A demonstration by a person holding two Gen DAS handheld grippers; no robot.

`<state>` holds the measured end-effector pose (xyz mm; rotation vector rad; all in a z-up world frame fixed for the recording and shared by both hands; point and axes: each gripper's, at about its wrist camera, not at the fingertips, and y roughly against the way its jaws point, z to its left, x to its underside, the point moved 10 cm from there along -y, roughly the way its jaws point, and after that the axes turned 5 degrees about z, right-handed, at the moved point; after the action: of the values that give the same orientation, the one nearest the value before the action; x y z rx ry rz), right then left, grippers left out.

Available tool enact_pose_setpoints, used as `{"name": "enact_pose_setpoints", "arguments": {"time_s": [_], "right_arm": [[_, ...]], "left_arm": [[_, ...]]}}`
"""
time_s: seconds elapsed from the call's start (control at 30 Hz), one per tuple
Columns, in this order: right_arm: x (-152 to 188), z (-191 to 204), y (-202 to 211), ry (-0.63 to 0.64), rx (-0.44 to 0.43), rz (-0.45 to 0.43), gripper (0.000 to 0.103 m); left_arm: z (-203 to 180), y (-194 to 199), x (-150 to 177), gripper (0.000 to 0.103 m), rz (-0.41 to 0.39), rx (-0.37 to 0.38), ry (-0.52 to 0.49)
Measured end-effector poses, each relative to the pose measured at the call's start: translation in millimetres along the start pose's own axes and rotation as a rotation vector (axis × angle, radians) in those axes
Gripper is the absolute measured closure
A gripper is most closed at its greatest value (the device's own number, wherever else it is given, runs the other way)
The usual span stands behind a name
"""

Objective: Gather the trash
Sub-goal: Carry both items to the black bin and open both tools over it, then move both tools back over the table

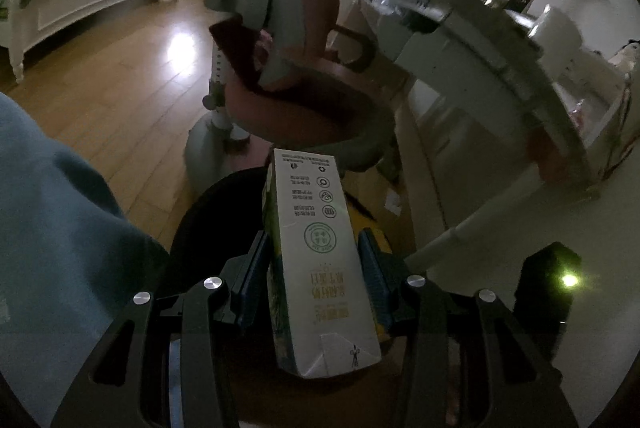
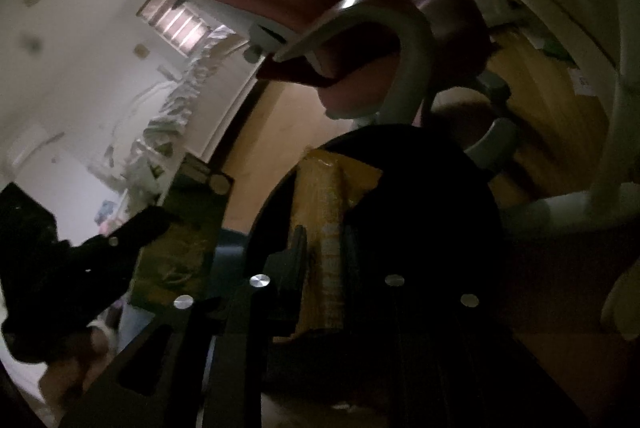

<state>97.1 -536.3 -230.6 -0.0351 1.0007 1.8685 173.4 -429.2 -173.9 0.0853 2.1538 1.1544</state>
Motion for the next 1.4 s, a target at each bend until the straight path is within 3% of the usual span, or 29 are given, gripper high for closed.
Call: {"name": "enact_pose_setpoints", "arguments": {"time_s": [0.07,0.1,0.13,0.37,0.67,0.9,1.07,1.13,1.2,1.3,1.4], "right_arm": [[0.1,-0.7,0.6,-0.003,0.003,-0.002,0.056],[0.0,0.3,2.9,-0.005,0.0,-0.01,0.042],[1.6,2.2,5.7,-0.007,-0.01,-0.021,0.038],[13.0,29.3,11.7,0.017,-0.029,-0.009,0.038],[35.5,131.0,31.0,0.198,-0.12,-0.005,0.038],[72.9,229.0,33.2,0.374,-0.21,0.048,0.038],[107.9,299.4,23.1,0.505,-0.269,0.108,0.039],[118.3,328.3,14.2,0.55,-0.292,0.143,0.038],[126.6,356.5,0.9,0.596,-0.3,0.172,0.029],[131.8,398.4,-20.8,0.659,-0.294,0.179,0.02],[129.2,424.0,-56.2,0.707,-0.221,0.203,0.02]], "left_arm": [[1.3,-3.9,0.4,0.044,0.011,-0.01,0.006],[2.3,-2.3,0.1,0.025,0.009,-0.018,0.009],[4.4,4.9,0.1,0.013,-0.011,-0.033,0.014],[4.2,65.8,5.9,0.011,-0.112,-0.012,0.039],[31.6,171.9,43.0,0.009,-0.236,-0.072,0.091],[104.1,260.2,77.4,0.009,-0.362,-0.236,0.183],[184.9,313.7,115.8,0.009,-0.404,-0.357,0.342],[214.4,325.5,128.8,0.009,-0.409,-0.39,0.407],[240.7,331.8,141.6,0.009,-0.392,-0.435,0.455],[259.7,330.6,150.7,0.009,-0.378,-0.438,0.507],[268.8,324.7,159.4,0.009,-0.347,-0.458,0.509]]}}
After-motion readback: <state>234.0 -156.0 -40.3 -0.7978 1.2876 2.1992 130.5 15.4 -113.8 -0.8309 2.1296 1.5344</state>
